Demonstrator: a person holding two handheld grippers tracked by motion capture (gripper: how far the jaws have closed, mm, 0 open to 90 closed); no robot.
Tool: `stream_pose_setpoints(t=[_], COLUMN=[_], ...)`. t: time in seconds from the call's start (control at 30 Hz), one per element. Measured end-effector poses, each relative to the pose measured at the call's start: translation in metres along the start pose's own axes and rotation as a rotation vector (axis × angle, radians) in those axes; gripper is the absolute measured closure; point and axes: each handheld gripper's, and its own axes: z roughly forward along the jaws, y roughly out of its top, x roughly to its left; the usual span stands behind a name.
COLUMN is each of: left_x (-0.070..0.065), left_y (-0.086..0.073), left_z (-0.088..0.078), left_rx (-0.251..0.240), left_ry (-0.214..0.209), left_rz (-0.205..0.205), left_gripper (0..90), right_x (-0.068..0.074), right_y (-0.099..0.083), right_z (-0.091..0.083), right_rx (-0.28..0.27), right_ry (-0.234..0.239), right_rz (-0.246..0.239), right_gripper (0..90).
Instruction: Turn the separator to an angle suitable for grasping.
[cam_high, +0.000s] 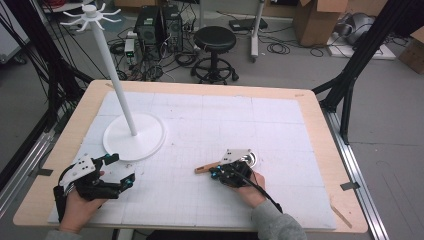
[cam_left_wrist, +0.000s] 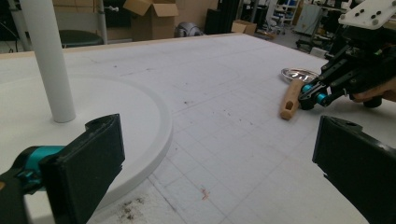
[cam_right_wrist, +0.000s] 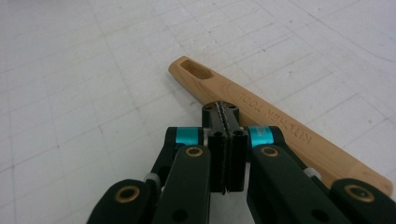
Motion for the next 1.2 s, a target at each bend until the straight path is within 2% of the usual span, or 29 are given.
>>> stream_pose_setpoints(t=[0.43, 0.87, 1.2], left_x=[0.0, 0.001, 0.002], left_y=[-0.001, -0.002, -0.002], left_z=[-0.004, -0.009, -0.012], left_rx=[-0.003, -0.01, -0.013], left_ry=[0.004, 0.011, 0.017], left_rz=[-0.008, -0.015, -0.018], left_gripper=[2.7, 2.7, 2.7], right_x=[-0.002, -0.009, -0.016], right_y=[0.011, 0.02, 0.026], right_z=[0.013, 0.024, 0.031], right_rx=[-0.01, -0.011, -0.012], right_ry=[-0.032, -0.058, -0.097], right_rz=[0.002, 0.038, 0.065], right_gripper=[90.0, 90.0, 90.0])
